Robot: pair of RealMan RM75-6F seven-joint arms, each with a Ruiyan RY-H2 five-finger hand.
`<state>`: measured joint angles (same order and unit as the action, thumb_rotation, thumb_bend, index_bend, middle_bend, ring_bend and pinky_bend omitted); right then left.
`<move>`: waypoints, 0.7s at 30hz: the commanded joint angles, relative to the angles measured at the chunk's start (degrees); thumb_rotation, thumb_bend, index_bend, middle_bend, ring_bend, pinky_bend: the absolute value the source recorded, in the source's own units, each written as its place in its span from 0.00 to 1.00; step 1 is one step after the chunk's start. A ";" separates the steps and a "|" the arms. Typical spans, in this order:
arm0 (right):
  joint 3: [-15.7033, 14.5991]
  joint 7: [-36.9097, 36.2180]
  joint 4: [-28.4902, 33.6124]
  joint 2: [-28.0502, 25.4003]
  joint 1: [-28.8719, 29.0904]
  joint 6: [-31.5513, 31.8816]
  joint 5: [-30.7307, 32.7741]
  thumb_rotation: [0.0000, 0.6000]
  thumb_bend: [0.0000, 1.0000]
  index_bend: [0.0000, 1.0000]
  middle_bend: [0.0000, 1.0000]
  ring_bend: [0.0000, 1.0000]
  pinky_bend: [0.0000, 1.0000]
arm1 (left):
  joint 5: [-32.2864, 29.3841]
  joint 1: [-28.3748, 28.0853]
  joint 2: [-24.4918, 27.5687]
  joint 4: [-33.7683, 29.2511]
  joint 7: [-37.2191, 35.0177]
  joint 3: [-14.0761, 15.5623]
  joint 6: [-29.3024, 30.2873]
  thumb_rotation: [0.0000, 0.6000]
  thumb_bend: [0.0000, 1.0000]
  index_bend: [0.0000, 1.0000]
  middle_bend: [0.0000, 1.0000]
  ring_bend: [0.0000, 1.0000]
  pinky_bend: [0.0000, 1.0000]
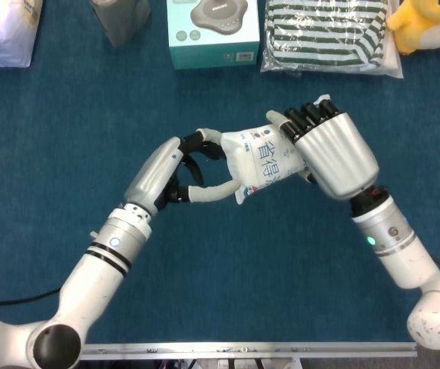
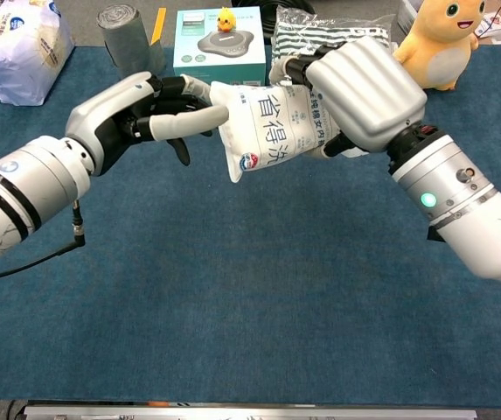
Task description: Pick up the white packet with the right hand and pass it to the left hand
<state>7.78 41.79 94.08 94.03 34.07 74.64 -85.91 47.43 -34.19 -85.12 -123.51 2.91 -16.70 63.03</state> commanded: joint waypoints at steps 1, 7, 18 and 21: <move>0.33 0.11 -0.59 1.10 -0.36 1.12 -0.41 1.00 0.00 0.32 0.52 0.50 0.47 | -1.20 -1.27 -1.76 0.11 1.72 -0.14 1.26 0.55 0.01 0.29 0.37 0.32 0.52; 0.89 -0.17 -1.76 2.57 -0.75 2.42 -1.10 1.00 0.00 0.32 0.52 0.50 0.47 | -2.74 -2.53 -3.16 0.35 3.90 0.36 2.51 0.63 0.01 0.30 0.37 0.32 0.52; 0.84 0.32 -1.68 2.91 -1.11 2.44 -1.88 1.00 0.00 0.32 0.52 0.50 0.47 | -6.39 -4.20 -5.48 1.82 8.47 0.99 5.87 0.66 0.01 0.30 0.33 0.29 0.52; 0.77 0.55 -1.28 2.69 -1.29 2.48 -2.13 1.00 0.00 0.32 0.52 0.50 0.47 | -6.98 -4.48 -6.18 2.33 10.23 1.04 7.78 0.61 0.01 0.29 0.29 0.26 0.52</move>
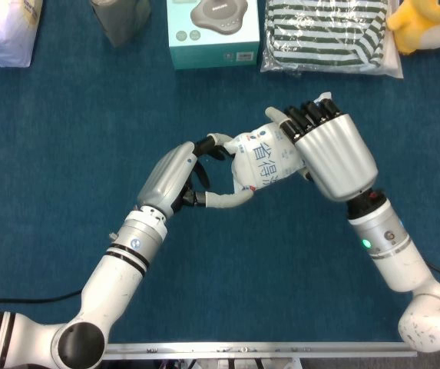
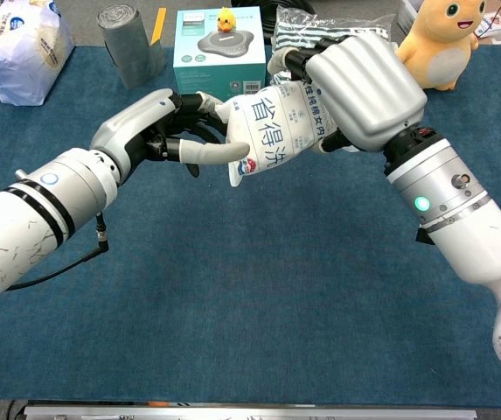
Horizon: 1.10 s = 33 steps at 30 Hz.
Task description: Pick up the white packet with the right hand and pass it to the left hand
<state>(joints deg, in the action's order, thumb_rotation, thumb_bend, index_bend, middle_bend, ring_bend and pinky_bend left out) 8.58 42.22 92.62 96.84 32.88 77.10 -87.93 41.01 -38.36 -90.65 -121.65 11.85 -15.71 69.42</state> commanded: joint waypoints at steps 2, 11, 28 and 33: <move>-0.04 0.27 0.46 -0.32 -0.24 0.08 -0.23 1.00 0.00 0.32 0.52 0.50 0.47 | -1.28 -0.32 -1.03 0.53 1.92 -0.06 2.35 0.61 0.01 0.29 0.25 0.24 0.51; 0.01 0.51 0.71 -0.62 -0.57 -0.28 -0.30 1.00 0.00 0.32 0.52 0.50 0.47 | -3.79 -0.43 -0.91 0.77 2.68 -0.54 2.49 0.61 0.01 0.29 0.21 0.20 0.51; 0.12 1.11 -0.05 -0.17 -0.51 -1.91 0.54 1.00 0.00 0.32 0.52 0.50 0.47 | -3.17 -1.12 0.19 -2.55 2.09 -0.73 0.35 0.68 0.01 0.29 0.21 0.21 0.51; 0.24 1.02 -0.03 0.10 -0.52 -1.84 0.44 1.00 0.00 0.32 0.52 0.50 0.47 | -3.90 -2.56 -1.22 -1.80 3.83 -0.44 0.34 0.82 0.01 0.29 0.21 0.21 0.51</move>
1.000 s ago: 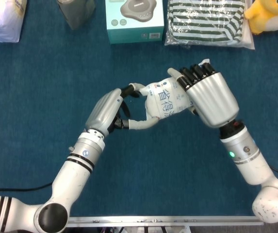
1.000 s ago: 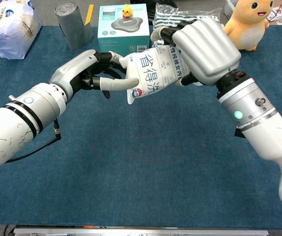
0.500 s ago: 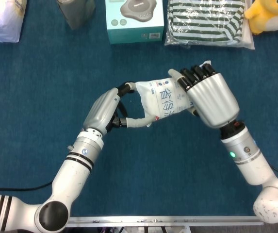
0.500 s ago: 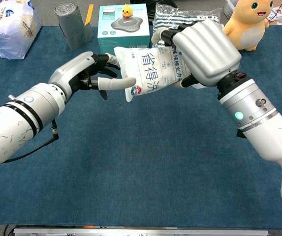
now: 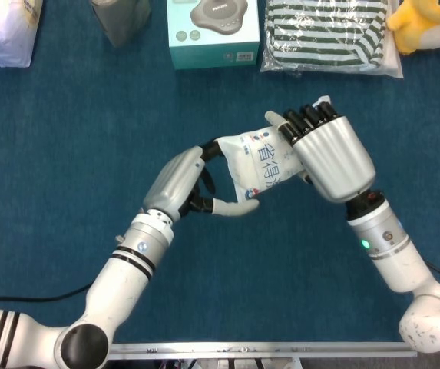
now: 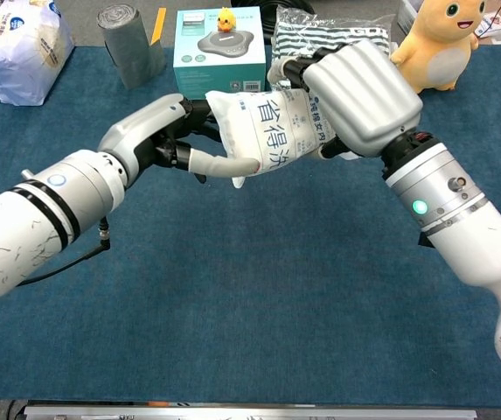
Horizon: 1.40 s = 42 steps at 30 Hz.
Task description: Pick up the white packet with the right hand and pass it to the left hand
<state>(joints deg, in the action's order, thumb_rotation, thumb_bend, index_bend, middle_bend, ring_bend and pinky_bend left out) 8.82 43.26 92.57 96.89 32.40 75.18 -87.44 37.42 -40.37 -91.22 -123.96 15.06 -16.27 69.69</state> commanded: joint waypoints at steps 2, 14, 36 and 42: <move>0.01 -0.05 0.08 0.08 -0.07 0.08 -0.06 1.00 0.00 0.32 0.52 0.50 0.47 | -0.53 -1.00 -1.53 1.29 1.12 0.13 0.47 0.84 0.01 0.29 0.21 0.21 0.51; -0.93 0.39 0.23 0.07 -0.31 -0.50 -0.54 1.00 0.00 0.32 0.52 0.50 0.47 | -2.15 -1.68 -4.95 4.57 0.83 -0.87 2.11 0.99 0.01 0.30 0.23 0.23 0.51; -1.97 0.27 0.63 -0.13 -0.36 -2.22 -0.97 1.00 0.00 0.32 0.52 0.50 0.47 | 1.63 1.37 -10.78 6.72 -2.53 -2.77 8.40 1.00 0.01 0.55 0.60 0.52 0.70; -2.36 0.01 1.10 -0.99 -0.49 -2.98 -0.70 1.00 0.00 0.32 0.41 0.45 0.47 | 3.19 2.59 -11.93 7.19 -3.22 -3.23 10.22 1.00 0.01 0.63 0.68 0.60 0.78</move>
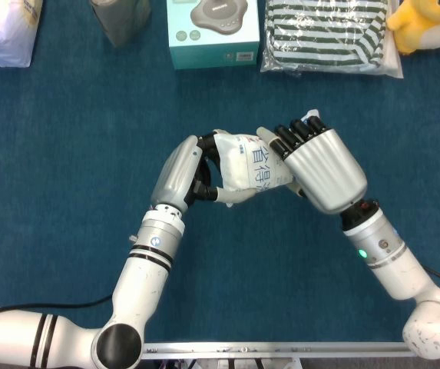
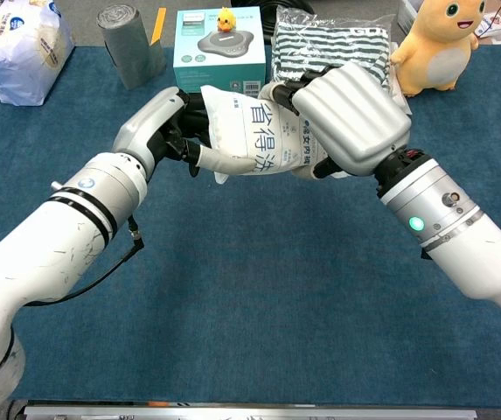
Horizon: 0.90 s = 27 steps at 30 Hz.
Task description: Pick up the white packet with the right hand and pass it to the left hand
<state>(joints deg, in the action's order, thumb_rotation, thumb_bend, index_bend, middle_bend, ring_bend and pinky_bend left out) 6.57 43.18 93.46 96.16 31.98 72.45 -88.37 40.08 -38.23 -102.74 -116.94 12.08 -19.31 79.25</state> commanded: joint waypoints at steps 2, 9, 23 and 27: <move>-0.19 0.62 0.69 -0.67 -0.19 -0.71 0.86 1.00 0.00 0.30 0.34 0.40 0.47 | 1.17 0.92 -0.86 0.33 -0.35 -0.37 1.57 1.00 0.01 0.66 0.71 0.62 0.81; -0.01 2.38 3.75 -2.44 -0.38 -2.72 4.20 1.00 0.00 0.00 0.01 0.12 0.41 | 2.76 2.18 -1.29 0.49 0.17 -0.24 2.89 1.00 0.01 0.70 0.75 0.66 0.85; 0.12 -2.91 5.71 -5.47 -1.19 1.29 -1.05 1.00 0.00 0.00 0.00 0.00 0.25 | 4.33 5.31 0.29 1.04 -0.34 0.19 2.81 1.00 0.01 0.69 0.75 0.66 0.85; -0.66 -4.54 8.63 -8.94 -2.64 3.77 -3.59 1.00 0.00 0.00 0.00 0.00 0.24 | 5.70 6.62 2.08 1.24 -0.21 0.41 3.56 1.00 0.01 0.69 0.75 0.66 0.85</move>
<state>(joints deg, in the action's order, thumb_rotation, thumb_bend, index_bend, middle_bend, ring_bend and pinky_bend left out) 6.33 39.42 100.84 88.62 30.09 75.14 -90.87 45.11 -32.06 -101.23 -115.85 11.78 -19.04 82.41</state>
